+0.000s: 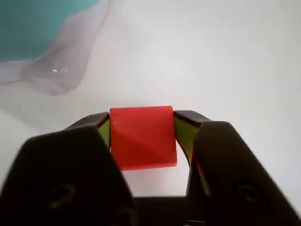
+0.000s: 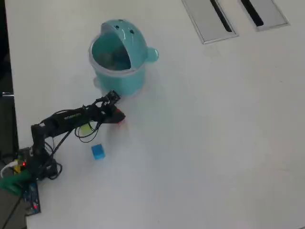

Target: Grasp RGB lego blocks and put them in the bin one by one.

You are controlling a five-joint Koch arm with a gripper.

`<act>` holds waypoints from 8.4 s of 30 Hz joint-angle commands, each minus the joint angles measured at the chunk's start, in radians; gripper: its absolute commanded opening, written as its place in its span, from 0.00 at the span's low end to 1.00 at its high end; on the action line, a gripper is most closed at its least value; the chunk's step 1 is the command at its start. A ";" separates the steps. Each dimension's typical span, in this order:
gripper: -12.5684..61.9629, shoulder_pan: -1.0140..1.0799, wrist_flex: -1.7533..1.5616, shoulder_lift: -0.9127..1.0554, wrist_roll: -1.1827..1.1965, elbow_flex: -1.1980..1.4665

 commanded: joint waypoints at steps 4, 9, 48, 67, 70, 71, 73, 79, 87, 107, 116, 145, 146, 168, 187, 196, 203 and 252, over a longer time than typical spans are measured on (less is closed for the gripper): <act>0.31 0.000 -0.089 0.118 -0.006 -0.094; 0.17 -0.069 -0.365 0.232 0.249 -0.035; 0.11 -0.387 -0.571 0.121 0.359 -0.448; 0.51 -0.328 -0.615 -0.009 0.009 -0.462; 0.51 -0.328 -0.609 0.003 0.009 -0.454; 0.51 -0.328 -0.607 0.009 0.009 -0.449; 0.51 -0.333 -0.598 0.035 0.011 -0.419; 0.54 -0.339 -0.563 0.173 0.017 -0.285; 0.61 -0.342 -0.479 0.377 0.017 -0.081; 0.62 -0.296 -0.124 0.804 -0.098 0.495; 0.62 -0.242 -0.097 0.851 -0.063 0.566; 0.62 -0.272 -0.014 0.680 -0.057 0.624; 0.62 -0.265 -0.014 0.670 -0.075 0.626; 0.60 -0.259 -0.031 0.529 -0.098 0.561; 0.46 -0.350 0.034 0.565 -0.017 0.618; 0.45 -0.351 0.015 0.609 -0.008 0.586; 0.43 -0.351 -0.060 0.638 0.032 0.523; 0.53 -0.279 -0.232 -0.101 0.287 -0.825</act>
